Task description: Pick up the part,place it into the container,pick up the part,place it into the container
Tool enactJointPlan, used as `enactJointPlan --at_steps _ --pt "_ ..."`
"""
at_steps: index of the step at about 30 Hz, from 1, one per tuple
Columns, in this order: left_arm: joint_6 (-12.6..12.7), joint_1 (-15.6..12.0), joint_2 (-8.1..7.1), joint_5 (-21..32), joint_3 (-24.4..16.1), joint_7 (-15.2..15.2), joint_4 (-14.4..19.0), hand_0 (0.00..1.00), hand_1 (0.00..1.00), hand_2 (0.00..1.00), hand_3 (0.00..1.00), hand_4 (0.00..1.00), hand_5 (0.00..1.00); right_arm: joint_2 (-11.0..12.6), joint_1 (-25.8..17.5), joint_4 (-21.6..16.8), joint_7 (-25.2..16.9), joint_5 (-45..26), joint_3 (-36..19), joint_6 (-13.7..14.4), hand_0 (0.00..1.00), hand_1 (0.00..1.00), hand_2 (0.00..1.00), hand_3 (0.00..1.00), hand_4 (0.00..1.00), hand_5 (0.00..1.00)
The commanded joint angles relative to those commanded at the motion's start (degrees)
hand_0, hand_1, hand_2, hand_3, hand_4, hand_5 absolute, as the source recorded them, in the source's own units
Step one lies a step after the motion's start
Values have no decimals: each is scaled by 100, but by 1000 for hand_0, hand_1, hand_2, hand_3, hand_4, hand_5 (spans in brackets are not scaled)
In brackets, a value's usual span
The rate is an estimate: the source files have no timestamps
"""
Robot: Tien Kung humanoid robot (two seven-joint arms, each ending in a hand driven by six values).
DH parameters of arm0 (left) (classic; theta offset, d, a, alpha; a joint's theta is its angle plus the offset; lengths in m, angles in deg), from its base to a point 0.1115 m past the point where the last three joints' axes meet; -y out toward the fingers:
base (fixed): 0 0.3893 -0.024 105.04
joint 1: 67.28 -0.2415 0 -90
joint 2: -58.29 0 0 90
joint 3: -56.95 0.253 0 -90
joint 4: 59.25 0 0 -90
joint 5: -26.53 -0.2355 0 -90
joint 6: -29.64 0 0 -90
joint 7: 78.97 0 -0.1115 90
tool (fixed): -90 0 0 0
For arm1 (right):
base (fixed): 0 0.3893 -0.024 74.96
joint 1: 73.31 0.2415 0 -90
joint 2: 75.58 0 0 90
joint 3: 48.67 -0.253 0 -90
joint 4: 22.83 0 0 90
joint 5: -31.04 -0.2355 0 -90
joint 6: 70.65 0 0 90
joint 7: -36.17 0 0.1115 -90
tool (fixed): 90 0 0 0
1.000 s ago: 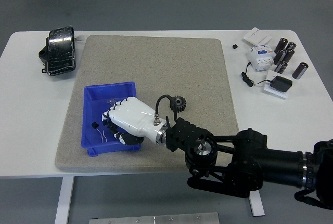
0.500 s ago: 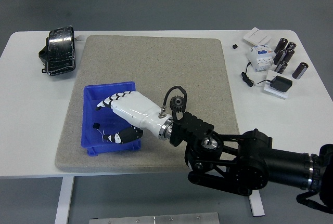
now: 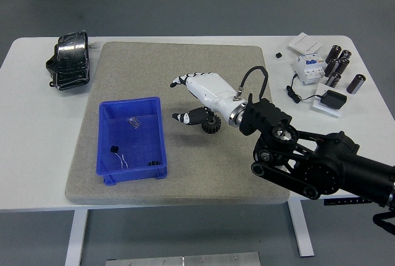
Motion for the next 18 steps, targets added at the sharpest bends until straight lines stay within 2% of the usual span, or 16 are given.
enactJointPlan --at_steps 7,16,18 --pt "3 5 -2 10 18 14 -3 695 678 663 589 731 294 76 14 217 75 166 252 -258 633 783 820 803 791 348" --pt "7 13 -5 46 52 32 -5 695 678 662 588 730 294 90 10 639 60 121 492 -381 630 775 819 801 795 348" --pt "9 14 -7 48 55 36 -5 694 678 662 587 728 291 87 -2 732 65 117 525 -408 593 752 787 797 802 360"
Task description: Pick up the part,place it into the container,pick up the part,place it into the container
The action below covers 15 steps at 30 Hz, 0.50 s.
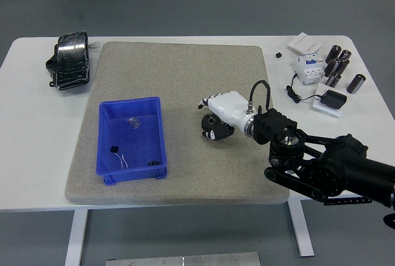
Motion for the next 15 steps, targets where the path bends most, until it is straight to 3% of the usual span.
enactJointPlan --at_steps 4,5,10,11,15 --pt "3 2 -2 3 0 4 -1 694 678 662 587 728 291 17 -18 103 7 -23 44 -49 593 752 787 797 802 360" --pt "4 1 -2 1 0 6 -1 694 678 662 587 728 293 21 -21 110 9 -24 53 -53 532 685 719 781 798 360" --pt "16 -4 -1 11 4 21 -1 694 678 662 587 728 293 26 -44 110 -8 -56 94 -32 532 685 719 781 798 360" --pt "18 -4 0 7 1 22 -1 693 677 662 587 727 294 23 -47 103 -17 -68 101 -15 432 575 611 707 747 362" --pt "23 -5 3 11 8 32 -1 693 677 662 587 727 294 3 -56 102 -71 -141 135 87 432 575 611 707 747 362"
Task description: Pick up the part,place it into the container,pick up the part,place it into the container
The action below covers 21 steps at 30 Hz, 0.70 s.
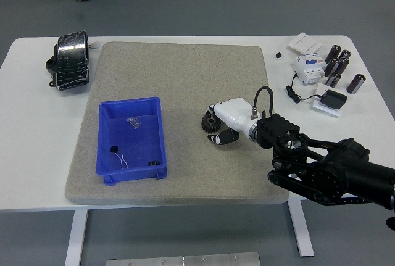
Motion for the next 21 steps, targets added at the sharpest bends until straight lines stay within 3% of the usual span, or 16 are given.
enactJointPlan --at_steps 1,2,19,20,21 --pt "1 0 1 -2 -1 0 0 693 677 662 587 727 294 -4 0 2 -9 -12 7 18 432 575 611 707 747 362" --pt "2 0 2 -5 -3 0 0 694 677 663 586 727 294 -11 -1 4 -23 -28 18 45 374 515 538 691 579 262" --pt "8 -9 -4 8 7 13 -2 693 677 663 586 728 297 -32 -27 73 -112 -100 171 310 343 488 473 675 554 269" --pt "8 -8 -5 13 11 15 -2 693 678 664 586 726 300 -31 -26 70 -112 -101 171 316 343 493 458 660 602 94" --pt "10 -7 -4 15 12 18 -2 693 678 664 586 726 300 -30 -25 66 -116 -104 170 329 343 493 458 660 602 94"
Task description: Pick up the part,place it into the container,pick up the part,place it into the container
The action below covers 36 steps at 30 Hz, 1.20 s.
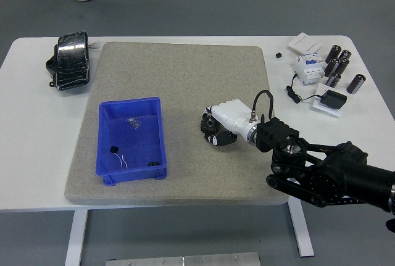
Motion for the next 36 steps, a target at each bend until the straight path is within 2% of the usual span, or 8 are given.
enactJointPlan --at_steps 4,5,10,12,20,29,35,36 --pt "5 4 3 1 -6 1 0 693 678 664 586 726 300 10 3 -32 -17 -5 -5 36 343 493 458 660 602 94" --pt "7 4 4 2 -6 2 0 692 676 664 587 726 298 14 3 -48 -19 0 -8 45 345 494 453 647 599 36" --pt "14 6 5 3 -9 7 1 692 676 664 587 726 298 32 7 -235 -14 59 -58 118 345 494 453 647 599 36" --pt "17 7 6 4 -10 9 1 692 676 664 586 727 300 36 9 -326 -6 87 -87 141 330 488 446 634 652 76" --pt "20 5 19 -8 -22 2 4 692 676 664 586 728 302 -41 53 -1080 124 392 -355 208 334 493 449 641 641 38" --pt "9 2 18 -63 -53 -20 7 692 676 665 585 730 306 -598 277 -1984 234 687 -190 261 336 498 450 643 631 42" --pt "3 22 7 -87 -59 -27 8 693 676 665 585 730 308 -1040 411 -1809 223 853 212 334 352 513 494 658 609 48" --pt "2 25 5 -95 -65 -30 8 692 676 664 585 731 309 -1083 419 -1722 205 862 267 368 406 588 612 676 470 177"
